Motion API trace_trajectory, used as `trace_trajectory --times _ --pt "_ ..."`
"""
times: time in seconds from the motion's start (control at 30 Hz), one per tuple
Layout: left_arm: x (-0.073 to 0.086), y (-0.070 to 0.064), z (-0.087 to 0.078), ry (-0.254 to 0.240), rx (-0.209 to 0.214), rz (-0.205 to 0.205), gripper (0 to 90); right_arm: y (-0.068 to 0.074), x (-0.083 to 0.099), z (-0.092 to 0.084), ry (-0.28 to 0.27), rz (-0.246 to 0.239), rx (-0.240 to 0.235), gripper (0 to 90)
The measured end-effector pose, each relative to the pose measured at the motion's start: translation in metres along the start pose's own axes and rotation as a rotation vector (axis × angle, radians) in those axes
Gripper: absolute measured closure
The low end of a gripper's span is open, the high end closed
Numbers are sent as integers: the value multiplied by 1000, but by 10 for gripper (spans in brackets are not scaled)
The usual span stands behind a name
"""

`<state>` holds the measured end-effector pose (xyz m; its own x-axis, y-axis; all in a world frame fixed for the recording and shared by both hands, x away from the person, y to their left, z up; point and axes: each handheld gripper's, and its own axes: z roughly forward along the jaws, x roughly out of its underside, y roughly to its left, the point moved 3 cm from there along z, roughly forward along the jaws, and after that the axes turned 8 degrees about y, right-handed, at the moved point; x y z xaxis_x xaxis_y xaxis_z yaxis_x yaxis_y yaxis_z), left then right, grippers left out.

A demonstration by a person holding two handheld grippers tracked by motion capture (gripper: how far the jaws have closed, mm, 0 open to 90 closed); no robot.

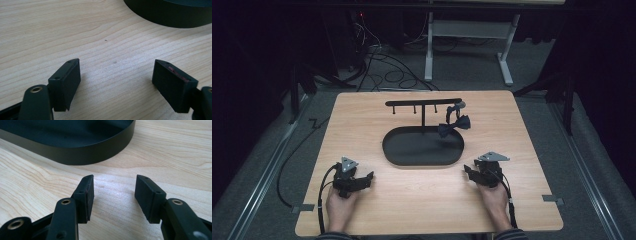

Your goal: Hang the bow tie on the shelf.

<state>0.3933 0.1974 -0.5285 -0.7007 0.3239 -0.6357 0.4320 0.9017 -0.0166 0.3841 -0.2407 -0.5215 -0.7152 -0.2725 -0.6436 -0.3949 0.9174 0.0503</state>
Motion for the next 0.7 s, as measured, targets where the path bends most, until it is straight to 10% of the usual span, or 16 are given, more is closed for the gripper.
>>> trace_trajectory --times 0.7 --pt "0 0 0 1 1 2 231 7 0 2 22 -72 17 453"
